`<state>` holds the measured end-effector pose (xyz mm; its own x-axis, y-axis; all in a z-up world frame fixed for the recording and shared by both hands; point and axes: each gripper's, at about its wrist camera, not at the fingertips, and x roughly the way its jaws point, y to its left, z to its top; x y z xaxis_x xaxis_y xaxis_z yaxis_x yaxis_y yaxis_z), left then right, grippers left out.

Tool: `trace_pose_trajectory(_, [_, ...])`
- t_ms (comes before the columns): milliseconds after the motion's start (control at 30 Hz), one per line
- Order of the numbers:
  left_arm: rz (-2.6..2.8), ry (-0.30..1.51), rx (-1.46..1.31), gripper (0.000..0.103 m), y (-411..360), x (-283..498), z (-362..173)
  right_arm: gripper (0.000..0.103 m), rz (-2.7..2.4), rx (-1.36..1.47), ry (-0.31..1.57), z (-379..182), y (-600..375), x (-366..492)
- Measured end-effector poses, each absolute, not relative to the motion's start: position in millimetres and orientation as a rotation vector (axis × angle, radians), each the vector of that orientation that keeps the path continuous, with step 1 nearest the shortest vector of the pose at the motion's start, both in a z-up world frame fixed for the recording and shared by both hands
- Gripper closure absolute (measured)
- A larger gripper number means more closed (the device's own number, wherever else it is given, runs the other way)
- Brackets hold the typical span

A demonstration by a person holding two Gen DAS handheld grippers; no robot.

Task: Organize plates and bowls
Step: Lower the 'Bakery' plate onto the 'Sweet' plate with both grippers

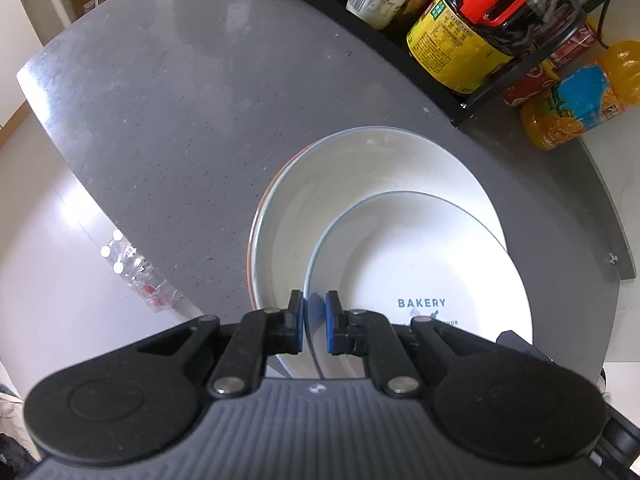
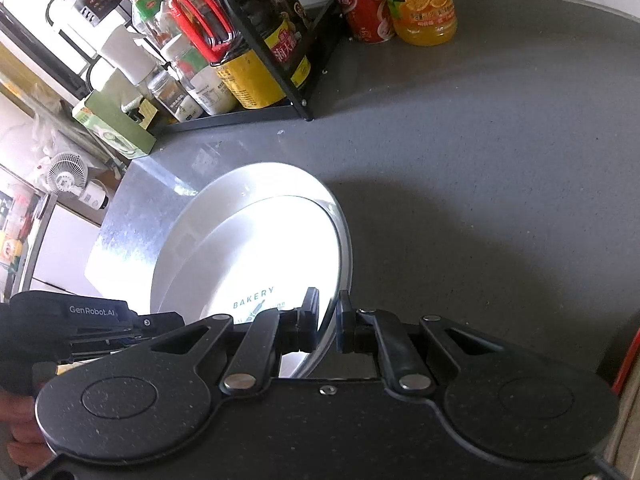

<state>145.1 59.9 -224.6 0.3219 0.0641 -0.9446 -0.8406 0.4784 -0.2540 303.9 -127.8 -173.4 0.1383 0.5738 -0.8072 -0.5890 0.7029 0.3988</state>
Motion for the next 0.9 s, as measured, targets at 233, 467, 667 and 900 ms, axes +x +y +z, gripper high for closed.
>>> trace_pose_trajectory(233, [0.712,1.077,-0.881,0.094,65.7,146.5,-228.1,0.095,0.840,-0.055,1.164,-176.1,-116.6,303.5])
trace_pose_trajectory(467, [0.722,1.077,-0.837,0.093,68.9,149.3,-231.4,0.093,0.813,-0.096,1.170,-176.9,-103.7,302.7])
trace_pose_trajectory(667, [0.723,1.069,-0.782,0.092,66.2,152.6,-231.1,0.093,0.794,-0.099,1.182,-177.4,-100.3,303.4])
trace_pose_trajectory(900, [0.720,1.072,-0.735,0.091,60.5,155.5,-231.5,0.090,0.764,-0.080,1.232,-174.4,-100.0,305.6])
